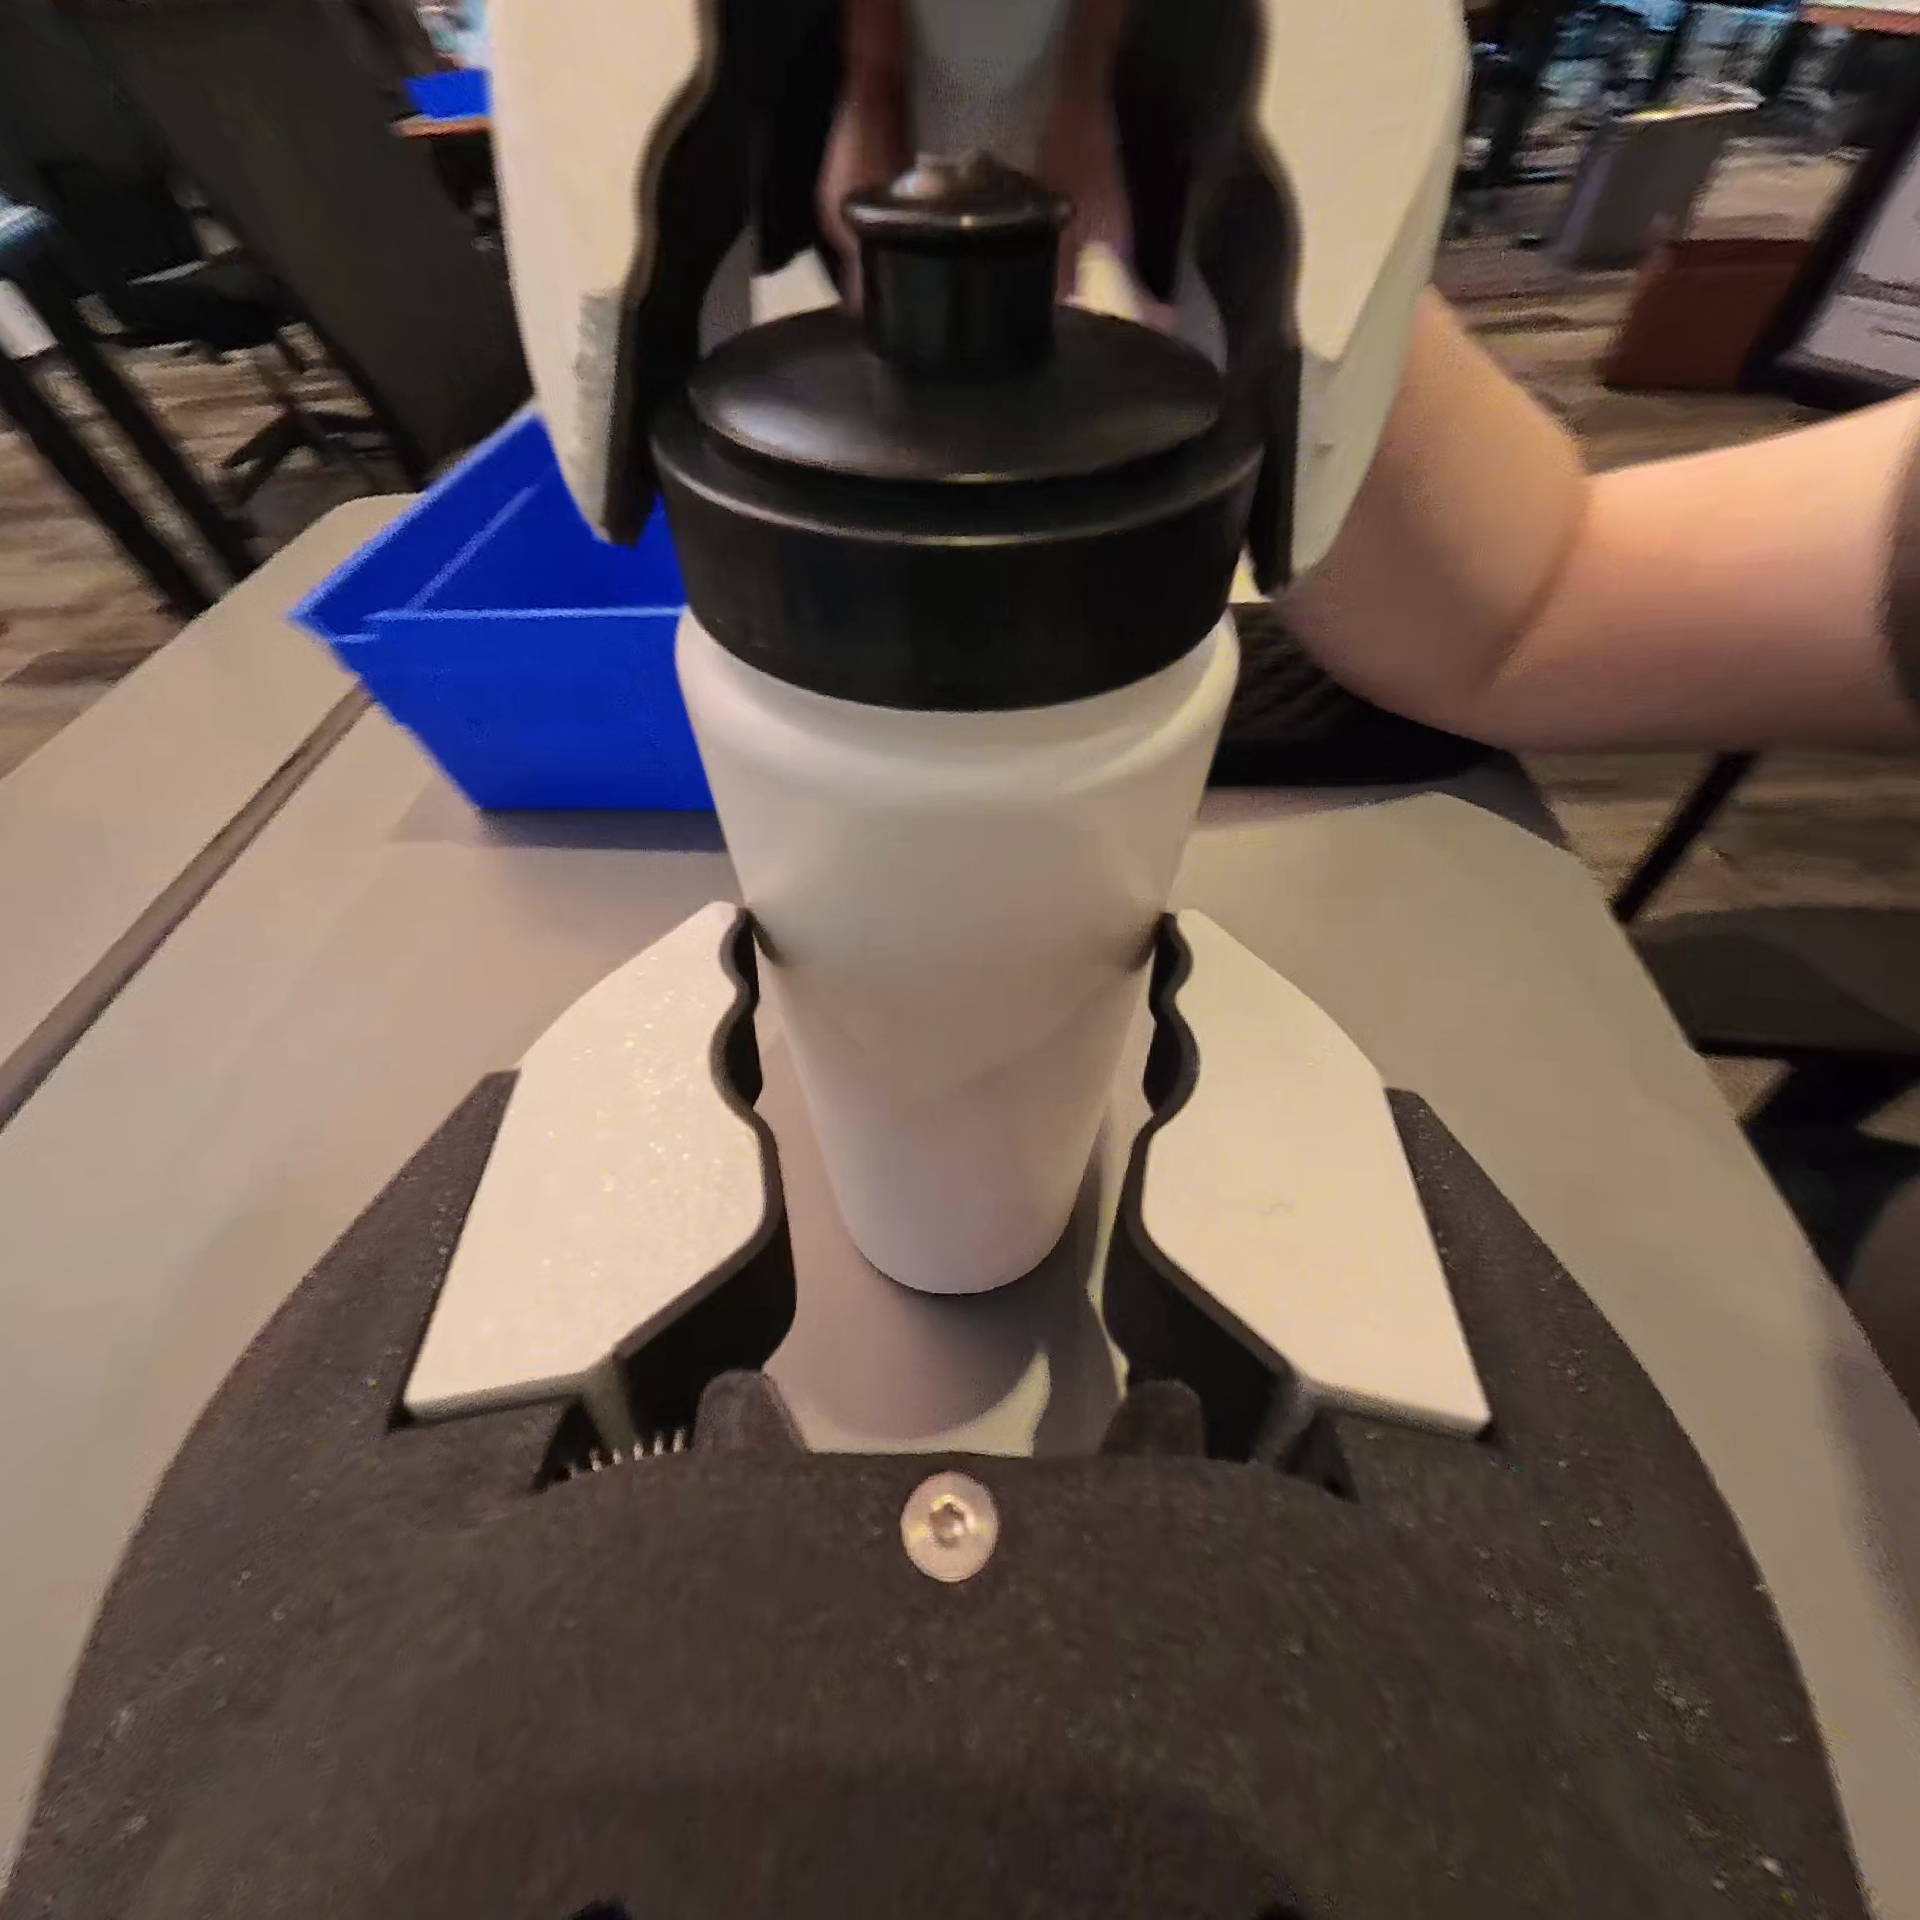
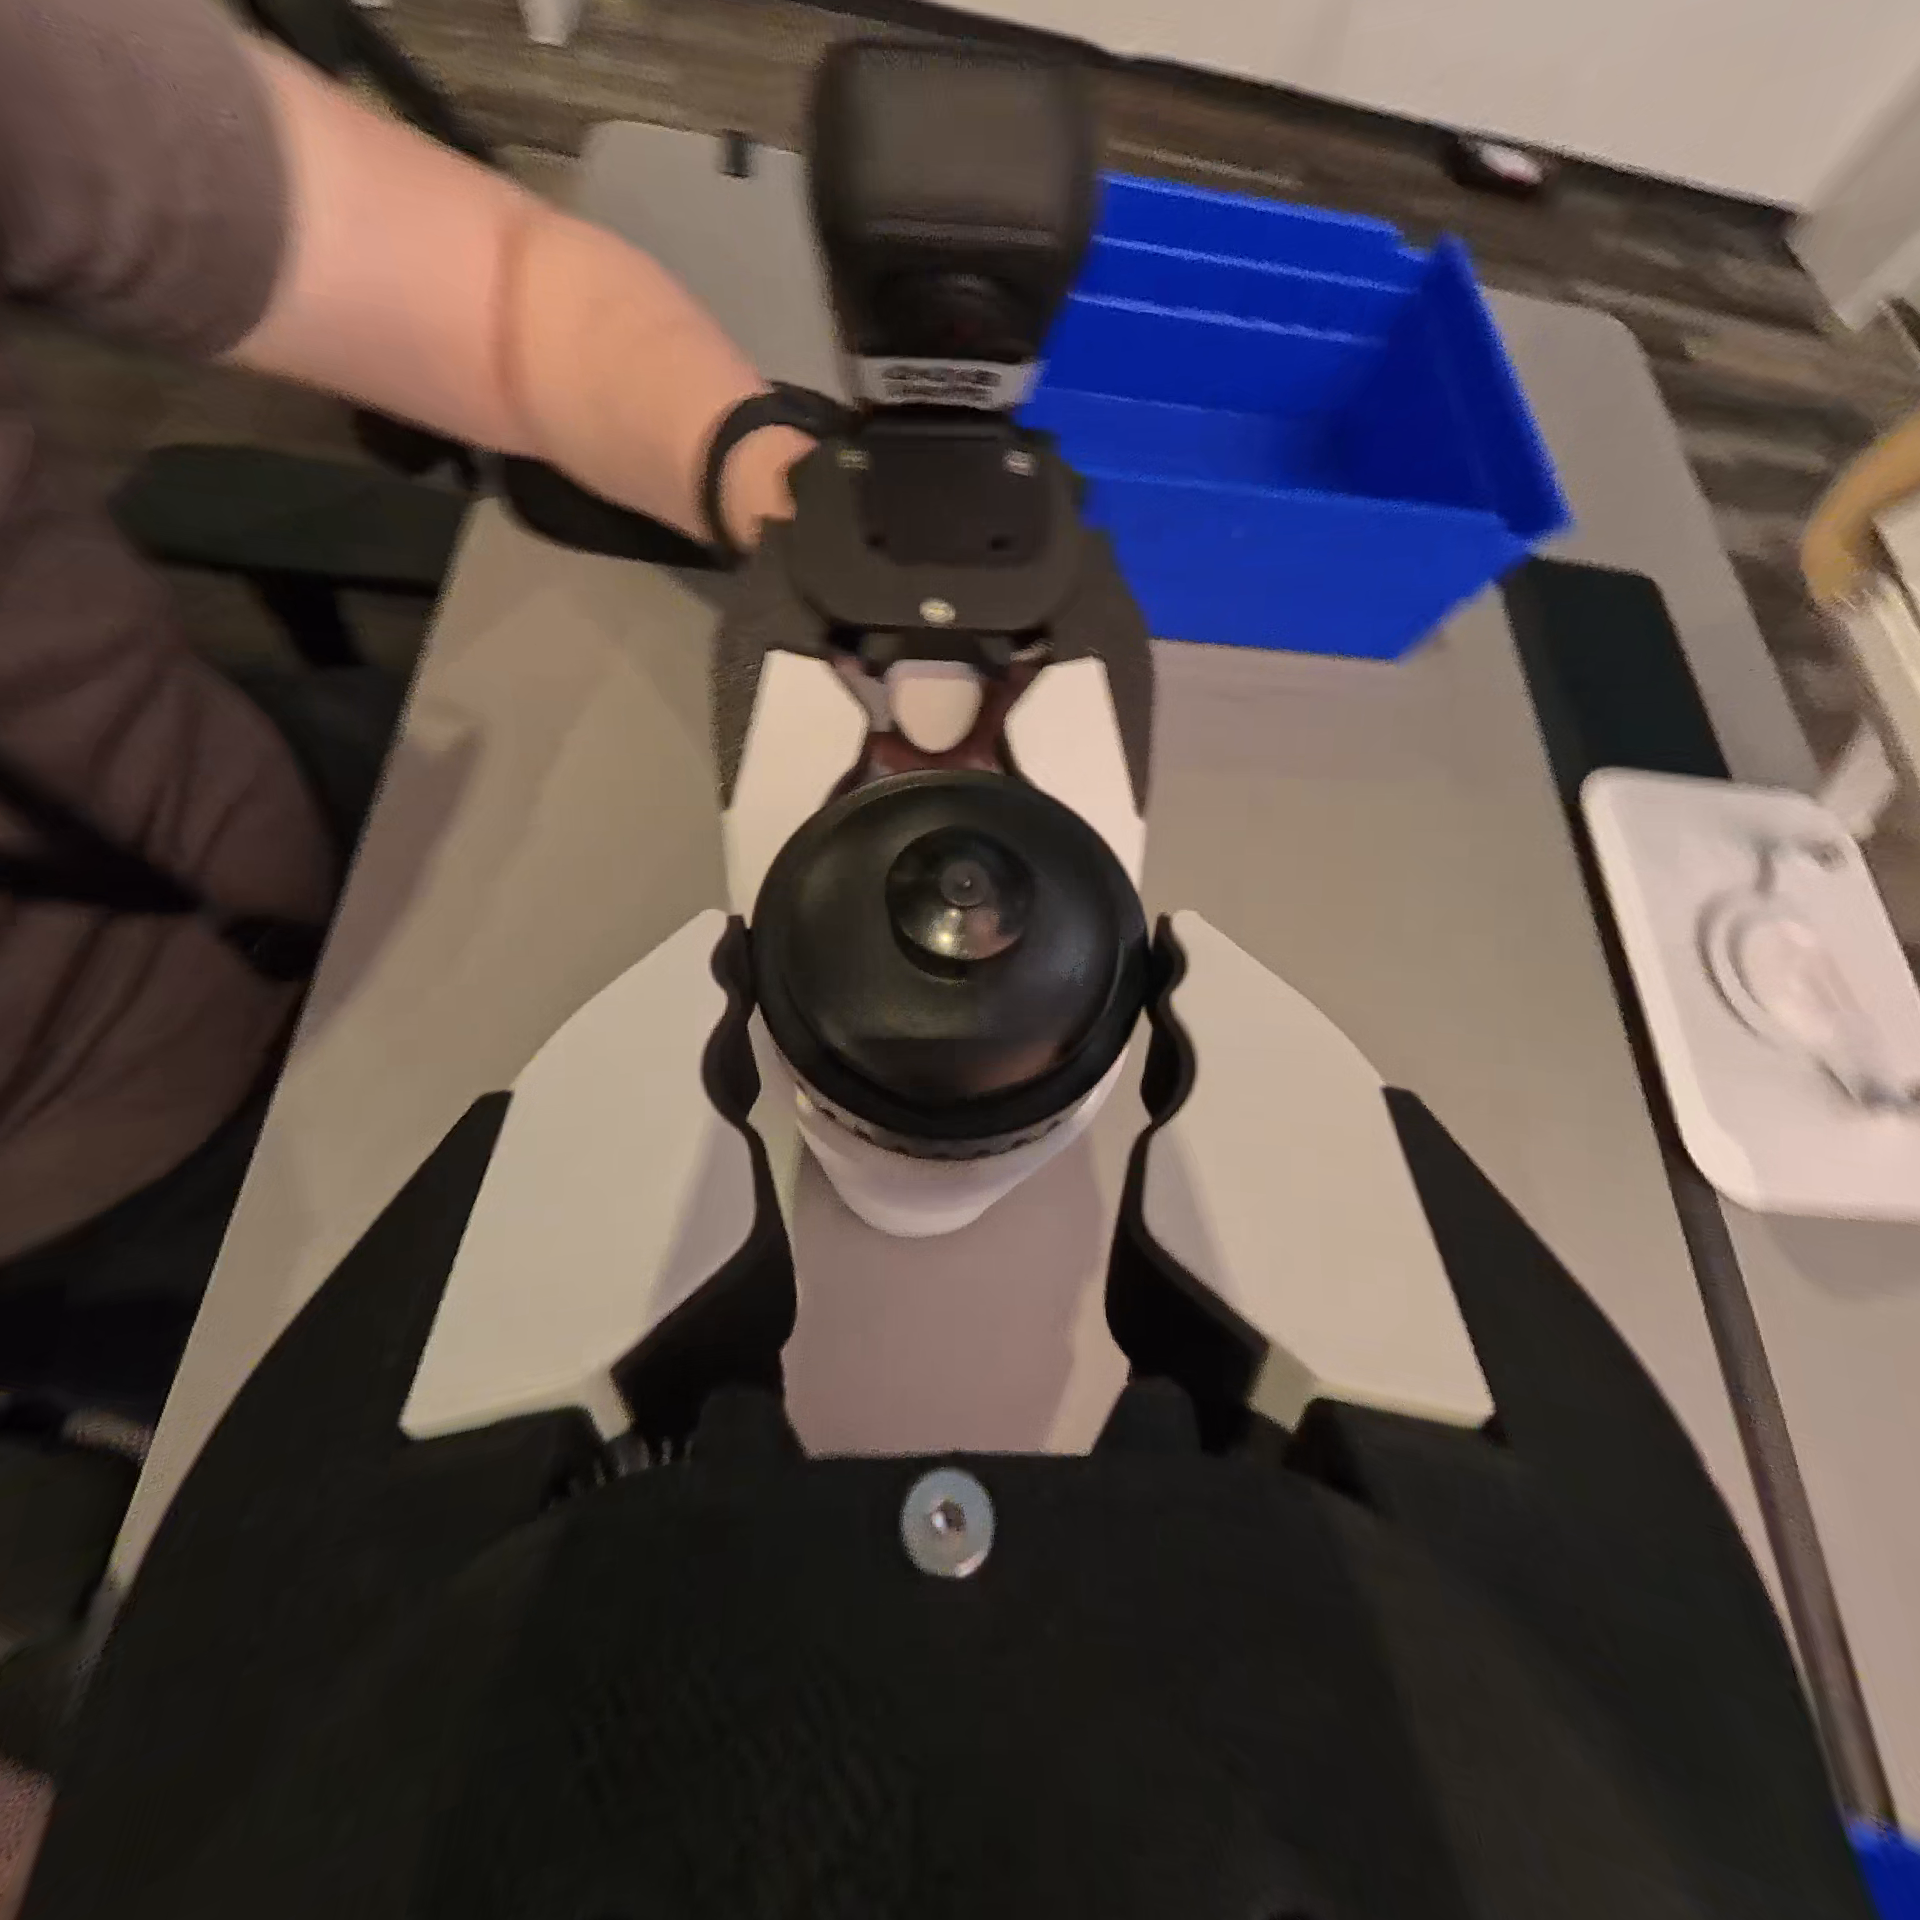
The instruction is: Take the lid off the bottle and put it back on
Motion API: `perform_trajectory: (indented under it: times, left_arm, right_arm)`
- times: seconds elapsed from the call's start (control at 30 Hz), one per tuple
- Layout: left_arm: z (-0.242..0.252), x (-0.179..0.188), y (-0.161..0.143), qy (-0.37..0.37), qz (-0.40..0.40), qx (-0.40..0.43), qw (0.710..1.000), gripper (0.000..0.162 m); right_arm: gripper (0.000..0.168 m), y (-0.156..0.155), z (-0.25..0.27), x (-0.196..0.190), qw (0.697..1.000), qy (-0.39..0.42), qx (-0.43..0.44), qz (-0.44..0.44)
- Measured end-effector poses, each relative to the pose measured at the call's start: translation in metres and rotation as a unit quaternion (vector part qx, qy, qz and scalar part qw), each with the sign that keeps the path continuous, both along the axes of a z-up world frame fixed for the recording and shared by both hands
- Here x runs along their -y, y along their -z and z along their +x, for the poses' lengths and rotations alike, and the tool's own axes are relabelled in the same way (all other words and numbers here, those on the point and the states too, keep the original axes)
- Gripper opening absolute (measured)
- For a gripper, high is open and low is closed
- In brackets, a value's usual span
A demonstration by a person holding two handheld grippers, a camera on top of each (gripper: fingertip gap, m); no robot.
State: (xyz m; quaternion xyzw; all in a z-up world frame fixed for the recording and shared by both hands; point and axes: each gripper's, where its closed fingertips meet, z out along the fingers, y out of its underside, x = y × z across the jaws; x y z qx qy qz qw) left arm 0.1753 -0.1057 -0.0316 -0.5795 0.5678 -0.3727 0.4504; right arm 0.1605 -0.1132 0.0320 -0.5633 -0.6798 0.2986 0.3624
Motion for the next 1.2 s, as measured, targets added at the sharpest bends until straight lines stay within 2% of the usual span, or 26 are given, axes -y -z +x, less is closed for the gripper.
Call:
perform_trajectory:
  times: [0.13, 0.23, 0.27, 0.33, 0.43, 0.57, 0.63, 0.73, 0.77, 0.9, 1.0, 1.1, 1.2]
  left_arm:
    - [0.007, 0.039, 0.001, 0.103, -0.017, -0.001, 0.995, 0.073]
    - [0.008, 0.038, 0.002, 0.094, -0.027, -0.010, 0.995, 0.073]
    - [0.008, 0.033, 0.002, 0.078, -0.028, -0.011, 0.996, 0.073]
    - [0.006, 0.020, 0.002, 0.043, -0.022, -0.007, 0.999, 0.073]
    - [0.000, -0.007, 0.001, -0.028, -0.021, 0.002, 0.999, 0.073]
    - [-0.012, -0.035, 0.001, -0.114, -0.033, 0.007, 0.993, 0.073]
    - [-0.015, -0.040, 0.001, -0.129, -0.029, 0.008, 0.991, 0.073]
    - [-0.014, -0.039, 0.001, -0.132, -0.021, 0.003, 0.991, 0.073]
    - [-0.014, -0.038, 0.001, -0.131, -0.017, 0.001, 0.991, 0.073]
    - [-0.011, -0.032, 0.001, -0.108, -0.013, -0.003, 0.994, 0.073]
    - [-0.005, -0.016, 0.000, -0.057, -0.010, -0.005, 0.998, 0.073]
    - [0.002, 0.005, 0.000, 0.004, 0.017, -0.006, 1.000, 0.073]
    - [0.007, 0.021, 0.001, 0.043, -0.004, -0.007, 0.999, 0.073]
  right_arm:
    - [0.075, -0.001, 0.006, 0.038, 0.990, -0.136, -0.030, -0.030]
    - [0.075, -0.002, 0.007, 0.033, 0.989, -0.136, -0.044, -0.049]
    - [0.075, -0.003, 0.006, 0.026, 0.991, -0.116, -0.047, -0.054]
    - [0.086, -0.009, -0.001, 0.007, 0.995, -0.050, -0.060, -0.055]
    - [0.088, -0.018, -0.008, -0.018, 0.995, 0.053, -0.070, -0.054]
    - [0.088, -0.016, -0.008, -0.047, 0.976, 0.209, -0.044, -0.044]
    - [0.088, -0.010, -0.008, -0.052, 0.966, 0.254, -0.025, -0.045]
    - [0.086, 0.001, -0.009, -0.053, 0.960, 0.278, 0.010, -0.035]
    - [0.075, 0.001, -0.009, -0.052, 0.961, 0.274, 0.014, -0.026]
    - [0.075, 0.002, -0.006, -0.042, 0.973, 0.225, 0.029, -0.029]
    - [0.074, 0.001, -0.001, -0.022, 0.993, 0.117, 0.032, -0.010]
    - [0.074, -0.001, 0.005, 0.006, 0.999, -0.032, -0.009, 0.020]
    - [0.074, -0.002, 0.007, 0.018, 0.995, -0.089, -0.040, -0.023]
